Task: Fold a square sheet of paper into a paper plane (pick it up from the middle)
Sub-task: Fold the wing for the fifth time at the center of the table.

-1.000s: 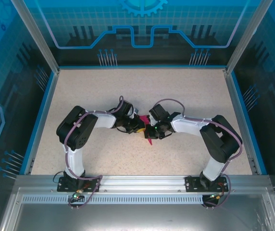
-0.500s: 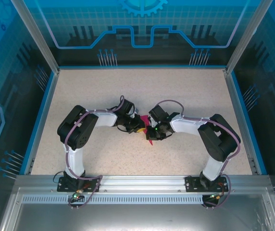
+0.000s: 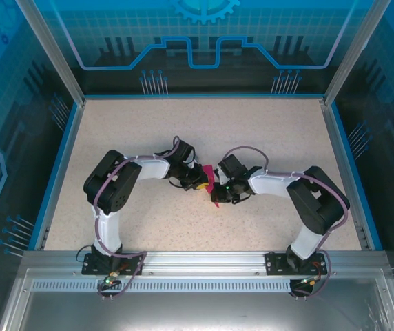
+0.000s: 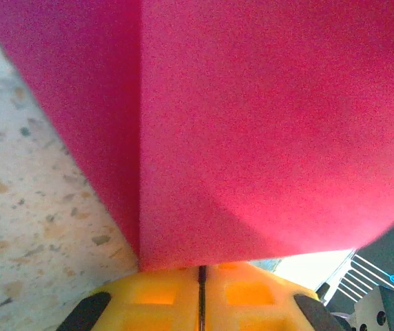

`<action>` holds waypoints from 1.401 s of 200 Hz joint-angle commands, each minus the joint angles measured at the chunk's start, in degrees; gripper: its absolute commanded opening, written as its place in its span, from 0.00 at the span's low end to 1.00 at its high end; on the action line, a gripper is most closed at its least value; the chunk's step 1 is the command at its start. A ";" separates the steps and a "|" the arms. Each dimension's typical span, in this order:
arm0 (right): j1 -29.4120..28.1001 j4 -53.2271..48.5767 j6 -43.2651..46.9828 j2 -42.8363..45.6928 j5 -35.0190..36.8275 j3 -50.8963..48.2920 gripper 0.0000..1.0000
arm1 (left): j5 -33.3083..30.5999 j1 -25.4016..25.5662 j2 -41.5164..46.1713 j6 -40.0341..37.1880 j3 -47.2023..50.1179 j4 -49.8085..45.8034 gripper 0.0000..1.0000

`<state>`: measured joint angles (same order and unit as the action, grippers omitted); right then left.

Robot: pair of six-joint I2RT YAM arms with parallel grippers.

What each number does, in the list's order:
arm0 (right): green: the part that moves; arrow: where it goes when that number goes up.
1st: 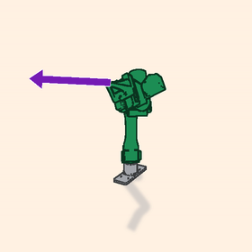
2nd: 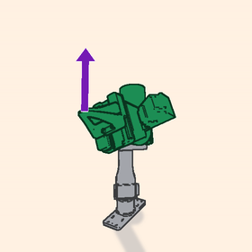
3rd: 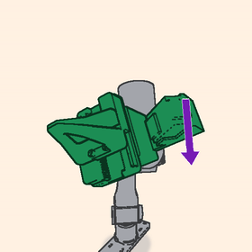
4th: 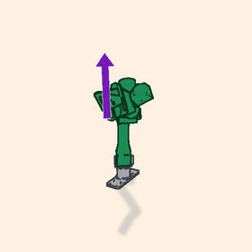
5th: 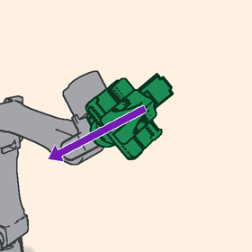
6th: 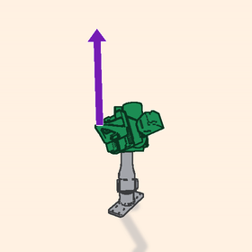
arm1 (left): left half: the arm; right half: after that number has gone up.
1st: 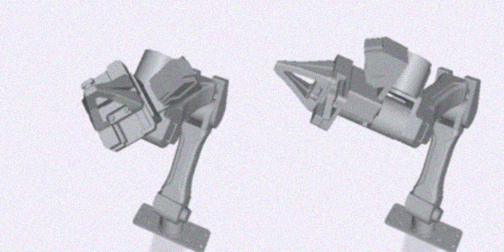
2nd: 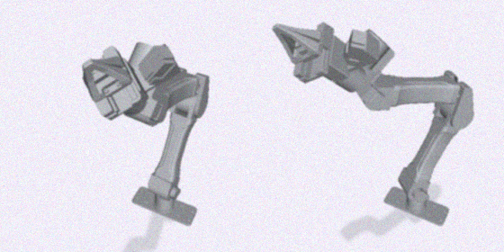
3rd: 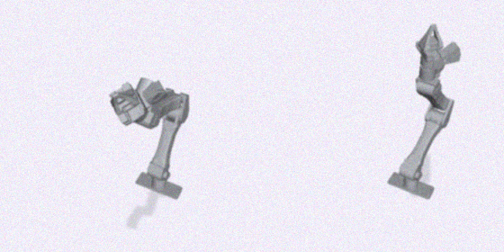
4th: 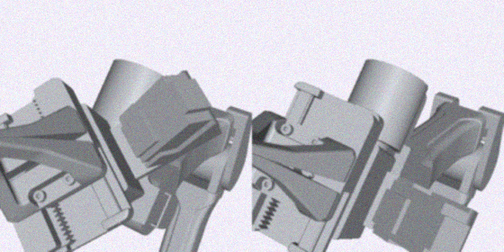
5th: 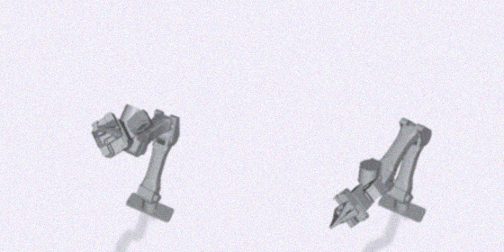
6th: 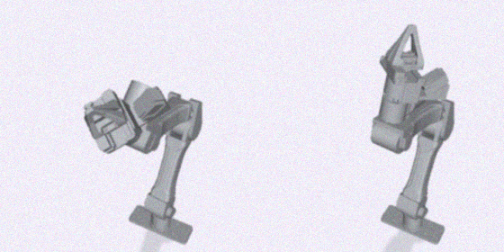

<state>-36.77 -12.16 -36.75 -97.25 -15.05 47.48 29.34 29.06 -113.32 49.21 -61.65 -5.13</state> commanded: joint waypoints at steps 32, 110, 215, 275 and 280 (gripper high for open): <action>0.71 -9.77 3.55 2.99 -3.57 -7.12 0.00 | -13.84 -0.68 -6.07 0.21 1.35 -10.78 0.10; 1.95 -12.52 3.90 12.13 -2.38 -6.00 0.00 | -11.57 -0.73 -5.73 -0.16 1.18 -9.00 0.10; 0.04 -3.64 0.37 -4.03 -2.03 6.42 0.00 | -8.41 -0.39 -3.85 -1.61 0.97 -6.49 0.11; 0.61 -4.27 0.97 -5.90 -0.05 3.23 0.00 | -1.52 -0.33 0.65 -6.93 -0.54 0.37 0.18; 0.70 -4.20 0.98 -5.91 -0.03 3.23 0.00 | -0.84 -0.33 1.39 -7.27 -0.30 1.42 0.19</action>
<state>-36.25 -14.83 -35.79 -101.27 -16.78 52.64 30.48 29.06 -113.45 45.98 -62.87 -6.11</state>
